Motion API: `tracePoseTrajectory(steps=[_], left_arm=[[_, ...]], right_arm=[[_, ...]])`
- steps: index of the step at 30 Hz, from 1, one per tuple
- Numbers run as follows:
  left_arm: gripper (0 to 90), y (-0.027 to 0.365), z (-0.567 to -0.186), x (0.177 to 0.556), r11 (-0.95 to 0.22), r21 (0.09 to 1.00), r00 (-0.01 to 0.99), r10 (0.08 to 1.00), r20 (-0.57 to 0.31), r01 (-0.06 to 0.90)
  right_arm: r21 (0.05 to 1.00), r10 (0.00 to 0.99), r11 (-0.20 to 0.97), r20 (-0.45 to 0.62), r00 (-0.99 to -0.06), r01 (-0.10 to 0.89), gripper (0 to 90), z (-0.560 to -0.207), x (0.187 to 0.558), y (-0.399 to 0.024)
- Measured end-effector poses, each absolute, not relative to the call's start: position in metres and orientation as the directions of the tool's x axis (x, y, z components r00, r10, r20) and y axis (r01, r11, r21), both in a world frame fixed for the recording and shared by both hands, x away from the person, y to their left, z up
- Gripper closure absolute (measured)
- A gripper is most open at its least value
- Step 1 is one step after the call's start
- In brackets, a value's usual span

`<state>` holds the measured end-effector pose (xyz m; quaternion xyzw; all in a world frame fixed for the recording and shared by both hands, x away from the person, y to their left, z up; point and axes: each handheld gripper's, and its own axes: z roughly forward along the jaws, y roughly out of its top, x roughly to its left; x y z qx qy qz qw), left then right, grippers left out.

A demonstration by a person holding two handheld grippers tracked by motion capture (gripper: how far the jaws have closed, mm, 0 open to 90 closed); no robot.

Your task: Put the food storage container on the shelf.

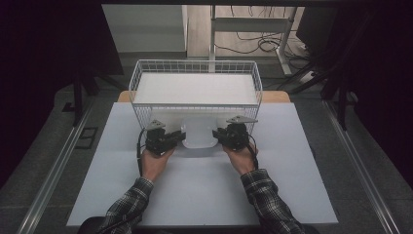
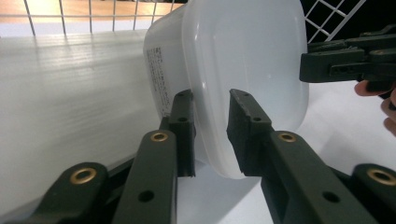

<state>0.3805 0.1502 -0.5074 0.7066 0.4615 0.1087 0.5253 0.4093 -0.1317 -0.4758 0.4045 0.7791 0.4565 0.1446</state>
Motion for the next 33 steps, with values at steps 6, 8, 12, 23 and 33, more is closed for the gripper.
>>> tracePoseTrajectory(steps=[6, 8, 12, 23, 33], left_arm=[[68.2, 0.148, -0.504, 0.387, -0.033, 0.842, 0.542, 0.778, -0.317, 0.539], [66.7, 0.146, -0.502, 0.389, -0.044, 0.849, 0.534, 0.794, -0.291, 0.527], [67.4, 0.142, -0.498, 0.396, -0.059, 0.849, 0.519, 0.813, -0.264, 0.525], [53.1, 0.142, -0.487, 0.404, -0.061, 0.874, 0.479, 0.854, -0.204, 0.481], [23.0, 0.150, -0.484, 0.377, -0.067, 0.859, 0.552, 0.791, -0.264, 0.507]], right_arm=[[0.827, 0.768, 0.244, 0.154, -0.621, 0.506, 64.8, -0.477, 0.414, -0.131], [0.828, 0.773, 0.240, 0.153, -0.615, 0.507, 62.0, -0.477, 0.416, -0.129], [0.842, 0.796, 0.257, 0.093, -0.598, 0.474, 63.9, -0.477, 0.418, -0.125], [0.847, 0.808, 0.258, 0.074, -0.584, 0.464, 60.5, -0.473, 0.424, -0.123], [0.846, 0.771, 0.234, 0.138, -0.621, 0.478, 54.4, -0.467, 0.410, -0.133]])
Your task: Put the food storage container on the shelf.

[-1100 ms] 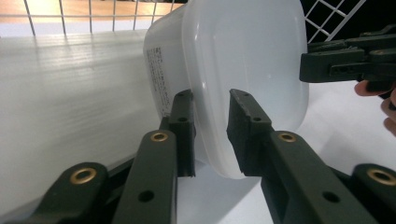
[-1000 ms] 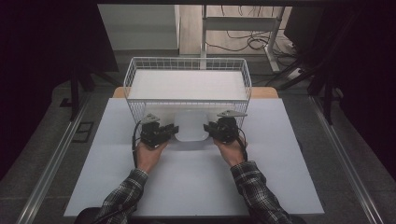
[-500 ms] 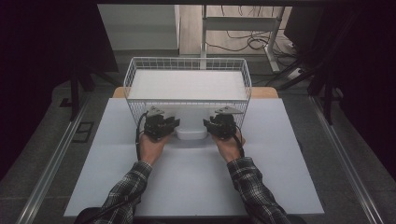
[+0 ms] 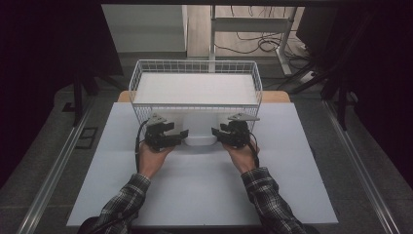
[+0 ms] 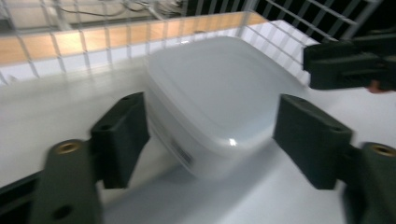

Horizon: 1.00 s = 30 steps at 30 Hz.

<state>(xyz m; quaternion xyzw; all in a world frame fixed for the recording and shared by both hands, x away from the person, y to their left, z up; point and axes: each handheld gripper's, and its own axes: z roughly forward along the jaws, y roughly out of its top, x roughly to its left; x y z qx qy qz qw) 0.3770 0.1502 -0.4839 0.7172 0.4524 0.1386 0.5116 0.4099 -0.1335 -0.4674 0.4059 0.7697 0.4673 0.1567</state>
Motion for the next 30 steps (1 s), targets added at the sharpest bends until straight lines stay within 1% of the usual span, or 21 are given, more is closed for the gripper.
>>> tracePoseTrajectory(steps=[1, 4, 6, 9, 11, 13, 19, 23, 30], left_arm=[[18.5, 0.152, -0.485, 0.372, -0.072, 0.858, 0.561, 0.784, -0.266, 0.508], [12.9, 0.156, -0.487, 0.357, -0.084, 0.858, 0.579, 0.771, -0.266, 0.507], [10.1, 0.160, -0.490, 0.348, -0.073, 0.858, 0.578, 0.767, -0.278, 0.509], [7.4, 0.166, -0.495, 0.335, -0.061, 0.858, 0.587, 0.754, -0.295, 0.509], [6.0, 0.169, -0.498, 0.325, -0.084, 0.863, 0.583, 0.769, -0.262, 0.498], [5.0, 0.171, -0.500, 0.315, -0.121, 0.873, 0.582, 0.787, -0.206, 0.472], [2.9, 0.177, -0.509, 0.291, -0.179, 0.888, 0.604, 0.786, -0.129, 0.423], [2.3, 0.176, -0.516, 0.281, -0.200, 0.879, 0.617, 0.776, -0.128, 0.433], [1.9, 0.168, -0.525, 0.266, -0.260, 0.862, 0.634, 0.769, -0.088, 0.435]], right_arm=[[0.849, 0.767, 0.237, 0.135, -0.627, 0.472, 54.7, -0.467, 0.408, -0.134], [0.848, 0.741, 0.255, 0.137, -0.657, 0.465, 59.5, -0.465, 0.401, -0.137], [0.842, 0.723, 0.275, 0.136, -0.677, 0.464, 65.2, -0.464, 0.396, -0.138], [0.843, 0.704, 0.291, 0.132, -0.697, 0.453, 76.5, -0.463, 0.389, -0.138], [0.849, 0.689, 0.301, 0.120, -0.714, 0.434, 83.6, -0.462, 0.383, -0.137], [0.852, 0.671, 0.312, 0.116, -0.732, 0.421, 87.7, -0.462, 0.378, -0.137], [0.845, 0.613, 0.380, 0.076, -0.786, 0.377, 89.0, -0.464, 0.366, -0.130], [0.835, 0.600, 0.399, 0.076, -0.796, 0.380, 89.0, -0.471, 0.363, -0.125], [0.816, 0.584, 0.415, 0.100, -0.806, 0.402, 88.9, -0.485, 0.362, -0.113]])
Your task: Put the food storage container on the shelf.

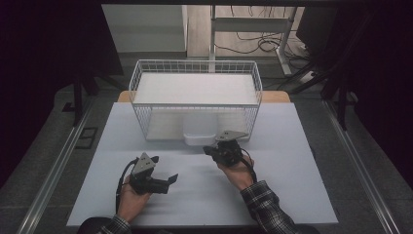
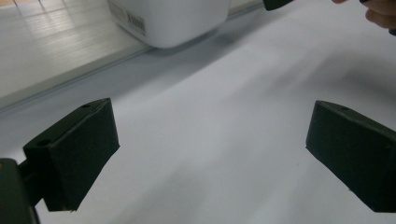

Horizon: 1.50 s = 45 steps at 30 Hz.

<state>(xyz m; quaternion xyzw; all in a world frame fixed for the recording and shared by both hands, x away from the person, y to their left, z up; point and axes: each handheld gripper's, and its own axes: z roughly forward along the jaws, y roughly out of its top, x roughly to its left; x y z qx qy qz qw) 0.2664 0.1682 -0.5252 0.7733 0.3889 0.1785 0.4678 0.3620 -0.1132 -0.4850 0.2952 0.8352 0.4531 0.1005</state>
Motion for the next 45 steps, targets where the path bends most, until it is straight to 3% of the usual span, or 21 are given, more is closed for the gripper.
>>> tracePoseTrajectory(steps=[9, 15, 25, 45], left_arm=[[1.1, 0.165, -0.527, 0.263, -0.285, 0.872, 0.649, 0.759, -0.049, 0.398], [1.7, 0.161, -0.529, 0.264, -0.268, 0.861, 0.659, 0.746, -0.098, 0.432], [1.5, 0.155, -0.530, 0.263, -0.310, 0.859, 0.669, 0.741, -0.050, 0.407], [2.9, 0.158, -0.531, 0.265, -0.281, 0.868, 0.676, 0.732, -0.082, 0.410]], right_arm=[[0.802, 0.592, 0.435, 0.088, -0.801, 0.410, 88.9, -0.499, 0.376, -0.096], [0.797, 0.612, 0.442, 0.067, -0.788, 0.411, 88.9, -0.505, 0.388, -0.087], [0.805, 0.646, 0.441, 0.021, -0.763, 0.396, 89.0, -0.507, 0.405, -0.082], [0.800, 0.692, 0.438, -0.010, -0.722, 0.409, 88.9, -0.508, 0.435, -0.071]])
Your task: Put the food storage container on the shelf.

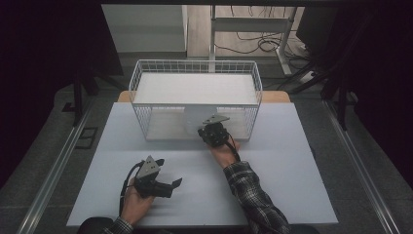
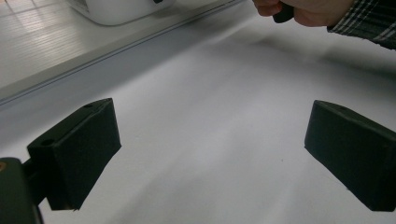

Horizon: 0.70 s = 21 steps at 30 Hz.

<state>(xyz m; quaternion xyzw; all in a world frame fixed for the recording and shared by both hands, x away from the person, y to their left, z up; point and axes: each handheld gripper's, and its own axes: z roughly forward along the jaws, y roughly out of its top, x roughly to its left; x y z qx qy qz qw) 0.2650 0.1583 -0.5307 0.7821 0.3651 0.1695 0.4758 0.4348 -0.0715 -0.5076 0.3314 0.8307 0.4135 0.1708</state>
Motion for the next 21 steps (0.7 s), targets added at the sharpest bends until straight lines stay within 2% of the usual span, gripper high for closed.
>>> tracePoseTrajectory(steps=[4, 7, 21], left_arm=[[3.0, 0.159, -0.530, 0.266, -0.264, 0.858, 0.669, 0.734, -0.119, 0.441], [3.4, 0.160, -0.529, 0.267, -0.237, 0.845, 0.666, 0.725, -0.175, 0.480], [3.6, 0.163, -0.526, 0.266, -0.234, 0.845, 0.648, 0.744, -0.163, 0.480]], right_arm=[[0.800, 0.691, 0.437, -0.006, -0.723, 0.411, 88.0, -0.507, 0.434, -0.072], [0.807, 0.688, 0.428, 0.002, -0.726, 0.407, 80.9, -0.505, 0.432, -0.073], [0.810, 0.663, 0.444, -0.008, -0.749, 0.384, 51.1, -0.496, 0.413, -0.075]])
